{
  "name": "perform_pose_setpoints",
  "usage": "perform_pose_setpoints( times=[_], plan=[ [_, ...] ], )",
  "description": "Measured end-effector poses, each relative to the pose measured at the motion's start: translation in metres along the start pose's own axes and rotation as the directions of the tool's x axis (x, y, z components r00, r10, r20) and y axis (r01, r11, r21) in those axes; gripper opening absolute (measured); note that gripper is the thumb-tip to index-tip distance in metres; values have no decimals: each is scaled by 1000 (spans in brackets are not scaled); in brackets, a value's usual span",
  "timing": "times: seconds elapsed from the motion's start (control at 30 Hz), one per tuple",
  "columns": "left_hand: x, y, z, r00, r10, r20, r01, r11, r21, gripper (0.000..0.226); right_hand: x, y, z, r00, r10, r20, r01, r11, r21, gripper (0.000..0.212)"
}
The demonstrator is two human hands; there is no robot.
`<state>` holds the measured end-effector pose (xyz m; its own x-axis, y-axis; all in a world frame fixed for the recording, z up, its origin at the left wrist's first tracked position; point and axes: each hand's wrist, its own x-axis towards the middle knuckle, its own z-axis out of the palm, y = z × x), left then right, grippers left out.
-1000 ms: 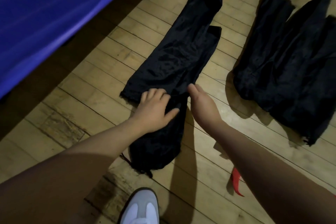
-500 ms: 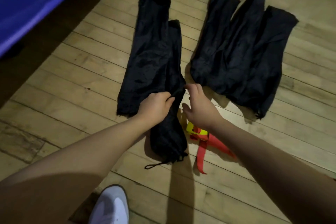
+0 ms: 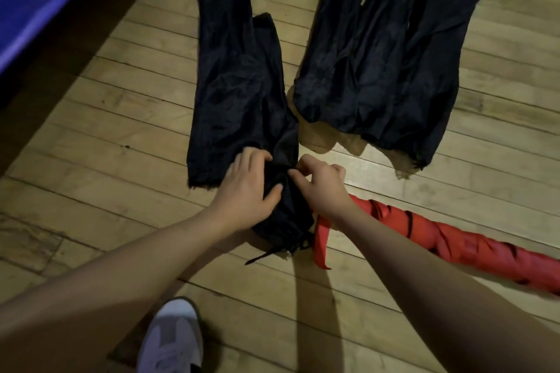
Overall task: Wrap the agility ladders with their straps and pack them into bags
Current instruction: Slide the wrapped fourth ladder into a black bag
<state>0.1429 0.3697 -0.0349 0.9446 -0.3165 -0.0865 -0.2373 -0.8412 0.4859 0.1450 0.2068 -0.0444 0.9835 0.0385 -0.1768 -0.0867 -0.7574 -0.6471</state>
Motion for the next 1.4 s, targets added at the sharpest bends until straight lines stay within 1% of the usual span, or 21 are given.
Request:
perform_pose_setpoints(
  times=[0.03, 0.1, 0.17, 0.23, 0.27, 0.33, 0.37, 0.43, 0.53, 0.57, 0.6, 0.67, 0.73, 0.8, 0.87, 0.93, 1.03, 1.1, 1.23, 1.3, 1.4],
  plan=[
    [-9, 2, 2, 999, 45, 24, -46, 998, 48, 60, -2, 0, -2, 1000, -10, -11, 11, 1000, 23, 22],
    [-20, 4, 11, 995, 42, 86, -52, 991, 119, 58, -6, -3, -5, 1000, -22, -20, 24, 995, 99, 25],
    [-21, 4, 17, 997, 31, 67, -40, 991, 126, 36, -10, -7, -10, 1000, -14, -21, 19, 974, 225, 24],
    [-18, 4, 15, 1000, 20, 12, -20, 998, 52, 16, -15, -12, -14, 999, 8, -38, 4, 957, 291, 20],
    [-16, 4, 11, 1000, -6, -17, 6, 1000, -12, 14, -18, -13, -16, 999, 21, -46, -6, 951, 310, 17],
    [-10, 7, 2, 993, -103, -51, 94, 983, -159, 20, -23, -13, -19, 999, 32, -35, -18, 942, 335, 11],
    [-9, 10, -4, 988, -150, -47, 136, 967, -217, 24, -27, -12, -21, 1000, 23, -5, -20, 940, 339, 19],
    [-8, 13, -13, 985, -168, -35, 154, 953, -261, 27, -38, -8, -26, 995, -34, 92, 6, 958, 288, 47],
    [-11, 13, -22, 986, -155, -60, 134, 954, -269, 26, -54, -6, -27, 977, -121, 173, 108, 991, 83, 77],
    [-12, 11, -23, 985, -158, -68, 133, 950, -283, 22, -57, -7, -24, 978, -134, 162, 133, 991, 15, 78],
    [-14, 10, -23, 984, -164, -67, 138, 946, -295, 17, -59, -8, -20, 979, -161, 121, 169, 984, -59, 72],
    [-17, 10, -25, 985, -162, -52, 142, 950, -277, 12, -60, -12, -14, 971, -238, 2, 235, 958, -166, 43],
    [-20, 8, -26, 990, -109, -95, 93, 983, -159, 16, -59, -17, -15, 960, -266, -87, 257, 961, -100, 23],
    [-25, 8, -29, 984, 52, -169, -54, 998, -8, 26, -57, -23, -19, 964, -237, -117, 242, 970, 30, 24],
    [-32, 10, -32, 969, 220, -115, -211, 974, 86, 43, -56, -28, -24, 976, -188, -114, 199, 975, 95, 28],
    [-37, 14, -28, 964, 260, -49, -251, 957, 144, 49, -57, -28, -26, 980, -180, -78, 188, 976, 105, 29],
    [-34, 17, -21, 963, 258, -82, -236, 948, 214, 28, -61, -24, -27, 977, -204, -58, 207, 976, 68, 28],
    [-30, 15, -20, 956, 271, -113, -236, 938, 254, 19, -60, -19, -27, 975, -206, -79, 203, 978, -46, 27],
    [-26, 15, -25, 980, 189, -64, -175, 968, 180, 30, -58, -5, -30, 986, -140, -90, 110, 955, -276, 32],
    [-28, 14, -23, 961, 277, -4, -274, 950, 148, 36, -56, 1, -31, 992, -91, -91, 59, 949, -310, 32],
    [-30, 12, -20, 873, 462, 155, -487, 841, 236, 51, -53, 4, -32, 993, -37, -115, 11, 976, -216, 32]
  ],
)
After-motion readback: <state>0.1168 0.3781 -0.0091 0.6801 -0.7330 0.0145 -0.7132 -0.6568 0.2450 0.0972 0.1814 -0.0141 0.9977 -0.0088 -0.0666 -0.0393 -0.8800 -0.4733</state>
